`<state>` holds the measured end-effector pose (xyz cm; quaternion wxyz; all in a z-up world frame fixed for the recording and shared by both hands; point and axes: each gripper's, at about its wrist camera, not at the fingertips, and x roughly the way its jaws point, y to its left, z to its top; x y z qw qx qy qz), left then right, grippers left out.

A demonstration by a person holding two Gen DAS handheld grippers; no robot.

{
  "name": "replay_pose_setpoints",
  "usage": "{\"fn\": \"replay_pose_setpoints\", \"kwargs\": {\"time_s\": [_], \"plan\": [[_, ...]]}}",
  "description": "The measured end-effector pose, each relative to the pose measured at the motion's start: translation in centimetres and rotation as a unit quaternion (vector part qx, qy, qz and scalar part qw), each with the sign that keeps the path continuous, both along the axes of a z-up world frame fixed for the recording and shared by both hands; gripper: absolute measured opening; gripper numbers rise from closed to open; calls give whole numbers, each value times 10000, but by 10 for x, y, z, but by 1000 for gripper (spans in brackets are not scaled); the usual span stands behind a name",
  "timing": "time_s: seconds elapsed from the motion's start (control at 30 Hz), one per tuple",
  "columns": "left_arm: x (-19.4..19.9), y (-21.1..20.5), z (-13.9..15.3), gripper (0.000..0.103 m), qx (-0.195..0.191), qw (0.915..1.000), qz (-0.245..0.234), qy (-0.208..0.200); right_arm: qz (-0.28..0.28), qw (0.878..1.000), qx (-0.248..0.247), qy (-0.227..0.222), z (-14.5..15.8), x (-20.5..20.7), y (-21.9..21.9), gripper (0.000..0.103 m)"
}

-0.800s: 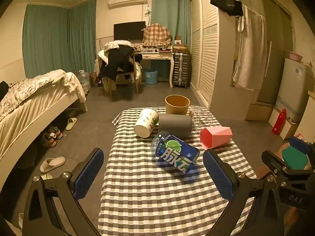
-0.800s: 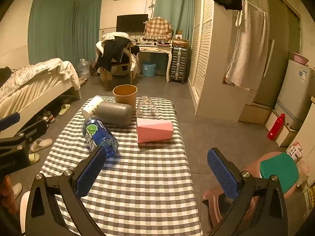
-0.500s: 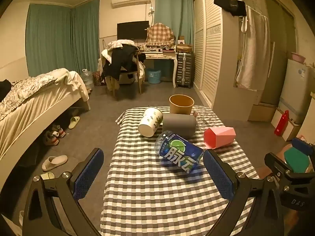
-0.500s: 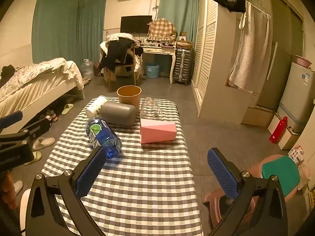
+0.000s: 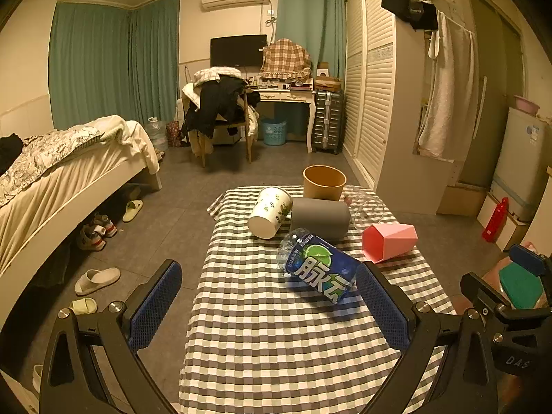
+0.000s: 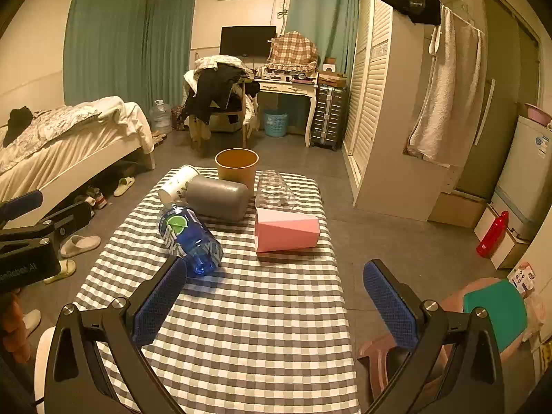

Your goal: Flip cup upside down

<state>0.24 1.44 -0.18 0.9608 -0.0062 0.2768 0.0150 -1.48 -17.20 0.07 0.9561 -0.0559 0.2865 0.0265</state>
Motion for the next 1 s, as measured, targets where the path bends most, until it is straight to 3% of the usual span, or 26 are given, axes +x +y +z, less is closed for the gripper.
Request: {"fn": "replay_pose_setpoints", "kwargs": {"time_s": [1.0], "plan": [[-3, 4, -2, 103, 14, 10000, 57, 29, 156, 9999, -65, 21, 0, -1, 7, 103]]}}
